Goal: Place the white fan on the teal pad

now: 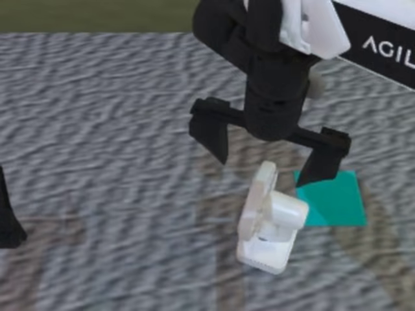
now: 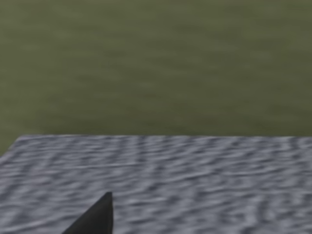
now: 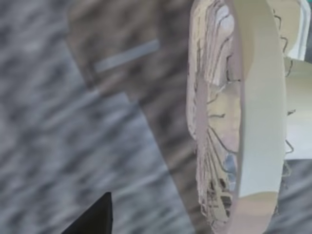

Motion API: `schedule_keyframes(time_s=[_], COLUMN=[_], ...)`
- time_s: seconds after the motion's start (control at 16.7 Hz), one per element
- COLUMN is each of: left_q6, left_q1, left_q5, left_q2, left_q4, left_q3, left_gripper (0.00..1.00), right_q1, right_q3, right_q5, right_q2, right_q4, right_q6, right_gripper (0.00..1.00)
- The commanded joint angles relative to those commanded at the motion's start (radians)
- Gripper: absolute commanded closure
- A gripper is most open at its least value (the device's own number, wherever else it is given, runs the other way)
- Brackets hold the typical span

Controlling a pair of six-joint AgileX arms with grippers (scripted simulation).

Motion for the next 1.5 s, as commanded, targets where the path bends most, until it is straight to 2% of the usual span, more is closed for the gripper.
schedule_keyframes(time_s=[0.36, 0.6, 1.38, 1.5], left_q6=[0.000, 0.000, 0.000, 0.000], left_q1=[0.000, 0.000, 0.000, 0.000], left_q5=[0.000, 0.000, 0.000, 0.000], left_q2=[0.000, 0.000, 0.000, 0.000], left_q4=[0.000, 0.000, 0.000, 0.000], left_q3=[0.000, 0.000, 0.000, 0.000], left_gripper=[0.00, 0.00, 0.00, 0.00], right_q1=[0.004, 0.005, 0.005, 0.005], right_q3=[-0.169, -0.176, -0.176, -0.176], right_q5=[0.000, 0.000, 0.000, 0.000], right_q2=[0.002, 0.003, 0.003, 0.003], right_q4=[0.170, 0.177, 0.177, 0.177], right_q6=[0.004, 0.005, 0.005, 0.005], right_gripper=[0.00, 0.00, 0.98, 1.00])
